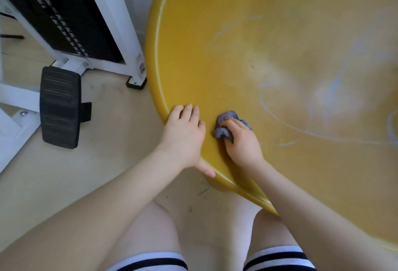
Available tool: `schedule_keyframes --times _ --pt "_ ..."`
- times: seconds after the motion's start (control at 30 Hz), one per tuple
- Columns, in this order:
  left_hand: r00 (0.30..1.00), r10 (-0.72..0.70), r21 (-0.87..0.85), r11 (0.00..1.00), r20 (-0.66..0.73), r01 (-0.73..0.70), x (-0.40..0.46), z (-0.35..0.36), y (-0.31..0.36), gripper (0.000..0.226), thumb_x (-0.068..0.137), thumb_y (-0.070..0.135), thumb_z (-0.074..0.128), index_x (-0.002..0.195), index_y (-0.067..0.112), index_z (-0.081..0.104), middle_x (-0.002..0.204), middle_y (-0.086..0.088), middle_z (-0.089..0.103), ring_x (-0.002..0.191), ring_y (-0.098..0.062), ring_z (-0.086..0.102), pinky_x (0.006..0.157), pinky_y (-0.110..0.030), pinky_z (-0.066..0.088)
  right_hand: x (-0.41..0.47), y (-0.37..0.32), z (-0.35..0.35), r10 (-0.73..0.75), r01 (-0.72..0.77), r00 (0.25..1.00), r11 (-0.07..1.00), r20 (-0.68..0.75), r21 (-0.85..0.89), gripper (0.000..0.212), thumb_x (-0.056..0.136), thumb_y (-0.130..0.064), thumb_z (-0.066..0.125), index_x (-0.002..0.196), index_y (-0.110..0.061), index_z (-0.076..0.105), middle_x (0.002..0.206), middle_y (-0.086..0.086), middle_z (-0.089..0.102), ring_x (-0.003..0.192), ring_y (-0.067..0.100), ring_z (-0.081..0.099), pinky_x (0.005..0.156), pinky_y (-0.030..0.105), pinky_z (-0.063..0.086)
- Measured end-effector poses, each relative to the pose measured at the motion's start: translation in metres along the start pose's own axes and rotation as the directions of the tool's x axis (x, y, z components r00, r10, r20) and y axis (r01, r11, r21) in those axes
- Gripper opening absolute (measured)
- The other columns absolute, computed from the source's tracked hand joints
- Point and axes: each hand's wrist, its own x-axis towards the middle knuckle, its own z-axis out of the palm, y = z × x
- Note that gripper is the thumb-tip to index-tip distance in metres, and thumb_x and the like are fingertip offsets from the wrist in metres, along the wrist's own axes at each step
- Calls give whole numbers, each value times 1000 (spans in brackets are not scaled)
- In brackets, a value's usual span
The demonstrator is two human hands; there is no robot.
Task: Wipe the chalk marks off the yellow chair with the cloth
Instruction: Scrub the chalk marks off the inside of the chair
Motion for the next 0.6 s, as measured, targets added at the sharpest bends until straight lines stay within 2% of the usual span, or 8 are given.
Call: schedule_keyframes --times 0.13,0.17,0.27,0.37,0.43,0.53,0.6 --pt "1000 -11 9 1000 4 11 -3 0 0 123 53 92 43 146 13 26 157 -15 7 144 -31 6 115 -41 5 28 18 6 60 -61 998 997 -21 -41 29 89 -5 46 115 -8 58 127 9 57 125 25 45 97 32 35" --pt "1000 -11 16 1000 11 11 -4 0 0 123 53 92 42 147 14 26 157 -15 7 144 -31 5 115 -41 6 30 21 8 81 -82 996 995 -23 -54 31 90 -4 46 118 -9 57 129 8 55 127 24 42 99 31 34" --pt "999 -22 33 999 24 21 -4 -2 3 124 53 94 36 148 15 22 157 -15 6 145 -30 5 115 -42 5 14 14 4 64 -64 998 995 4 -82 36 87 -10 42 119 -14 58 126 5 58 121 26 47 93 32 38" --pt "997 -66 14 998 42 65 -1 -4 10 122 57 93 33 149 14 20 157 -16 5 145 -30 5 115 -42 3 -33 4 -12 -53 57 995 998 86 -37 47 77 -25 37 115 -16 64 115 7 64 105 32 55 89 31 39" --pt "995 -80 -6 997 60 81 4 -5 16 122 57 92 36 148 12 21 157 -17 6 145 -31 5 116 -42 2 -58 4 -21 -73 75 985 997 155 -8 52 76 -36 37 116 -17 64 112 8 63 100 33 55 88 30 39" --pt "992 -64 -29 997 105 68 11 -7 22 124 56 92 39 149 12 21 157 -17 5 145 -30 5 116 -42 2 -58 15 -21 -66 64 977 998 200 14 44 84 -40 49 118 -16 63 120 13 58 108 34 53 94 35 40" --pt "988 -57 -19 998 142 60 15 -6 23 125 55 92 39 150 13 17 157 -18 1 145 -29 2 117 -41 1 -36 28 -13 -39 36 982 999 184 20 36 86 -26 61 120 -13 62 130 17 52 119 36 48 101 37 35"
